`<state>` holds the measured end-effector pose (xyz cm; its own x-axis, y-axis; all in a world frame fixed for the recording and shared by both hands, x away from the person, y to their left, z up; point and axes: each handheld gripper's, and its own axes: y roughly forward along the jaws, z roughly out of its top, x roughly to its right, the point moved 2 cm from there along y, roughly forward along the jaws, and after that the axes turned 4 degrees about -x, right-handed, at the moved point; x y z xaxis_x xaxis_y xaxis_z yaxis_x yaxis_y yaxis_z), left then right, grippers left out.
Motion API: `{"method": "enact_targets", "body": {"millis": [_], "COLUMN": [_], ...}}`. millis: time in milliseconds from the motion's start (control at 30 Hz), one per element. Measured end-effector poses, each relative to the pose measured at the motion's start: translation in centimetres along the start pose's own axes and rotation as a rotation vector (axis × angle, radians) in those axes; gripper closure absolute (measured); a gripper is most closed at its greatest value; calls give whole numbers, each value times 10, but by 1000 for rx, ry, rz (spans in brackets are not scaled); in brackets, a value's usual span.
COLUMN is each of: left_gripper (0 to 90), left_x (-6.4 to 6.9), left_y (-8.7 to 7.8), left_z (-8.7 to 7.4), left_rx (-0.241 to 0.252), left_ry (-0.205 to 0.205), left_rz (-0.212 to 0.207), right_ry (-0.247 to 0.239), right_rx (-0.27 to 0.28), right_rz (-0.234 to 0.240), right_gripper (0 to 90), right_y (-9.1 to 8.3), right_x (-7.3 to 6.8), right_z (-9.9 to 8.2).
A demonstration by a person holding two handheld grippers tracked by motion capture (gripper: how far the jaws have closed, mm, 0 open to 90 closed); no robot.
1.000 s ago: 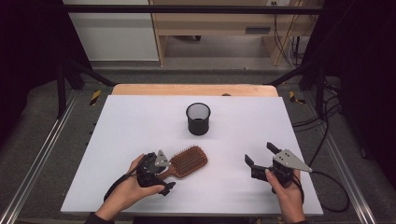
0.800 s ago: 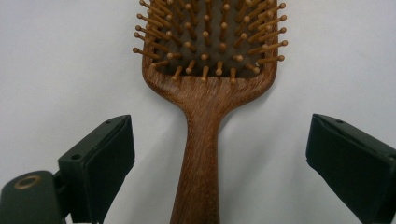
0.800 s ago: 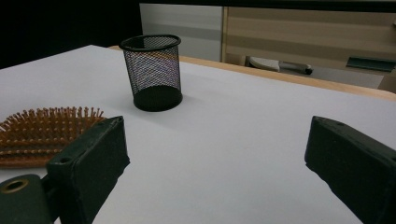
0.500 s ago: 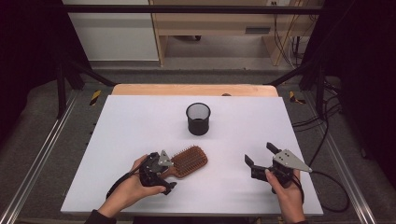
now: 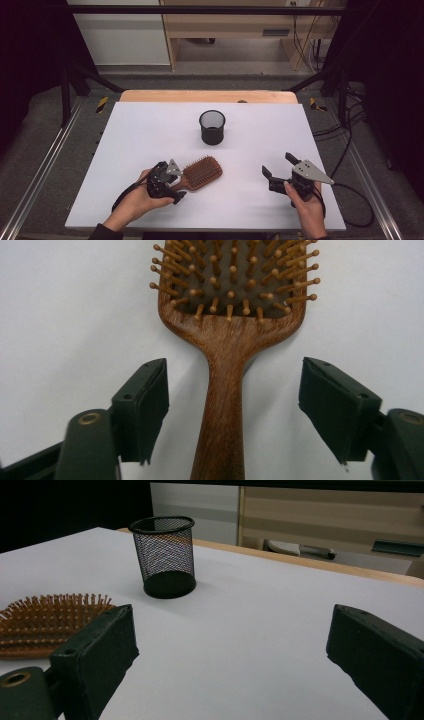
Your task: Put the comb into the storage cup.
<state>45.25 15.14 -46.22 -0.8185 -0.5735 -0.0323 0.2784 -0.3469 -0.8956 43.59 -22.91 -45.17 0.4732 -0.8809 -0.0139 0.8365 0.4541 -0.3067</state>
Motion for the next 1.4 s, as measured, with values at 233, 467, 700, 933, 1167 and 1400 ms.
{"method": "enact_targets", "body": {"millis": [233,467,700,933,1167,1400], "left_gripper": [423,530,602,639,667,711], "left_x": [-2,-5,-7,-7,-7,-3], "left_y": [3,4,8,9,11,12], "left_z": [0,-1,-1,-1,1,2], "left_rx": [-13,-24,-40,-51,-56,-69], "left_ry": [-7,-7,1,7,17,34], "left_rz": [-4,-30,-41,-39,-32,-20], "right_ry": [-2,-3,-4,-2,2,1], "right_rx": [0,-2,-3,-3,-7,-5], "right_rz": [3,4,6,7,11,13], "right_gripper": [62,62,62,61,60,60], "right_y": [0,0,0,0,1,1], "right_x": [-1,0,-1,-1,-1,-1], "right_z": [0,0,0,0,0,0]}}
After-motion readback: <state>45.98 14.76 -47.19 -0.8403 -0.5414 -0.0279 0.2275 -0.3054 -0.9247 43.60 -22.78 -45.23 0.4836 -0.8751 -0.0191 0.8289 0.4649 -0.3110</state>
